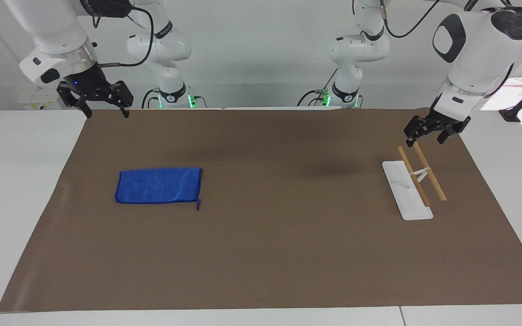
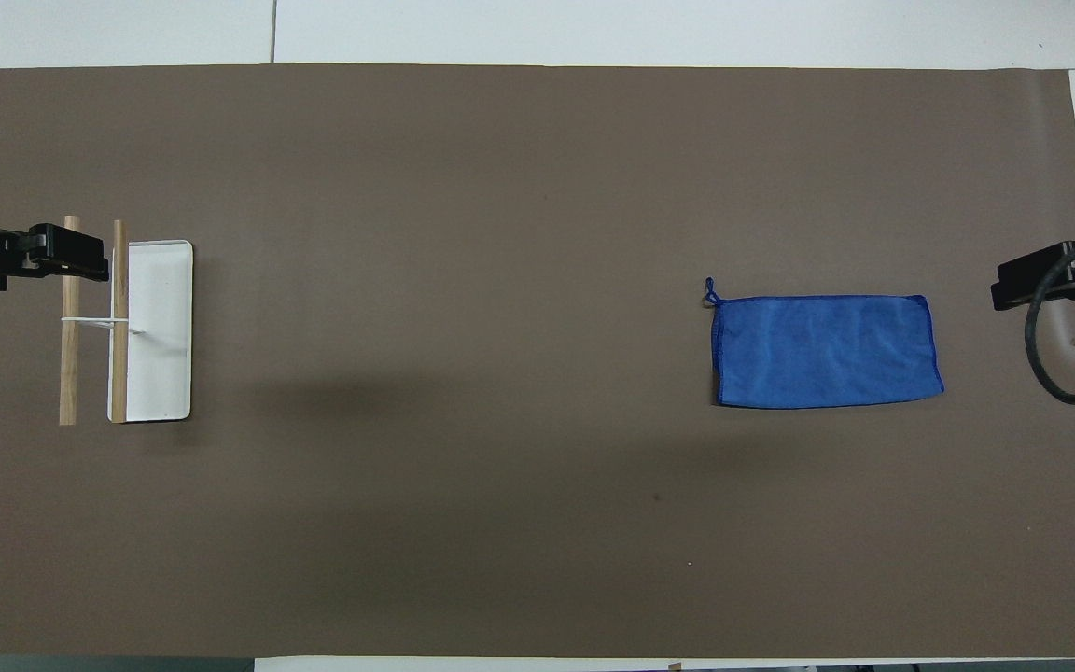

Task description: Right arm passes towel to left arm to hang

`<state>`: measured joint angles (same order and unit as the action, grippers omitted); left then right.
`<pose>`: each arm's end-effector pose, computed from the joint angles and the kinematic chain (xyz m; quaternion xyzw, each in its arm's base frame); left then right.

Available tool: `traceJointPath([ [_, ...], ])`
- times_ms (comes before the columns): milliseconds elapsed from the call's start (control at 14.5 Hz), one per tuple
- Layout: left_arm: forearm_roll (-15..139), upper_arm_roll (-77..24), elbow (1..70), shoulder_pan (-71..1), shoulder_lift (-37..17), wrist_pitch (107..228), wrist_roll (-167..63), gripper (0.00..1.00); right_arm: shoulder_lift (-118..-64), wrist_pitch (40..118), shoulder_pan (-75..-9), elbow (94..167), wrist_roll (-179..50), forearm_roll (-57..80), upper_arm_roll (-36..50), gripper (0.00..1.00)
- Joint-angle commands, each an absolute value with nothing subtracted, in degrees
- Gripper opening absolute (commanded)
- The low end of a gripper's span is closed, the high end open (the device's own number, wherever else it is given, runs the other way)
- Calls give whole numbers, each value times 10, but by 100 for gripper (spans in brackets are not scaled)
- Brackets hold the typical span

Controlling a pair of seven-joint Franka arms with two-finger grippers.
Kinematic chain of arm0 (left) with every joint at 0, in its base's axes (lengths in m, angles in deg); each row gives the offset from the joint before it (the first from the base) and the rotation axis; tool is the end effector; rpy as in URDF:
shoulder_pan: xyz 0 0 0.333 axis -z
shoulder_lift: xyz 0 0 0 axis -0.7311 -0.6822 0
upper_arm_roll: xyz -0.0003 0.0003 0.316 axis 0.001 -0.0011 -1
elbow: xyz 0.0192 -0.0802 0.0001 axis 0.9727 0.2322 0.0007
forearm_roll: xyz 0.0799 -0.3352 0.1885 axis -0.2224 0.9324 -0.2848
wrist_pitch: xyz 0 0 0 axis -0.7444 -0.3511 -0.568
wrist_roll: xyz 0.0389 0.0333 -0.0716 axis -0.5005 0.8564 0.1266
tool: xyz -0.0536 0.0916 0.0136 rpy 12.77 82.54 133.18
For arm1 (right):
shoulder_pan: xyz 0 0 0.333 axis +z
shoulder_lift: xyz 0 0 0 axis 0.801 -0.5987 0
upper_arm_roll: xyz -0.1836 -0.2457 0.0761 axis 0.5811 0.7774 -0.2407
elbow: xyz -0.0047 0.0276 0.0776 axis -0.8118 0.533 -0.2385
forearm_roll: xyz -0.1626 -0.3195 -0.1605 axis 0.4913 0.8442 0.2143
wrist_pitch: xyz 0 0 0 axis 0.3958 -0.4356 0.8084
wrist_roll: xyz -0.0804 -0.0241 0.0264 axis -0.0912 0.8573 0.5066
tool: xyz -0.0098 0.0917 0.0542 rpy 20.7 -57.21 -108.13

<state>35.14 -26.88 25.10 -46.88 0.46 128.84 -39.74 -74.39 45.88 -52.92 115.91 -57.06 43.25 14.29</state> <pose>0.5618 -0.0259 0.5731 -0.9998 -0.0014 -0.0150 0.0094 0.5345 -0.0009 0.6412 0.9995 0.0030 -0.0280 0.0133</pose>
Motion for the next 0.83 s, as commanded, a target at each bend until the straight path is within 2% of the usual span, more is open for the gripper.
traceJointPath([
  [0,347,-268,264,-471,18,1288,-404,100,-744,464,-533,1160,-575,436,141,100],
  [346,347,-269,264,-471,19,1288,-404,100,-744,465,-533,1160,-575,435,141,100],
  [484,347,-269,264,-471,18,1288,-404,100,-732,469,-533,1188,-574,429,141,100],
  [760,347,-269,264,-471,18,1288,-404,100,-711,525,-532,1238,-568,430,141,100],
])
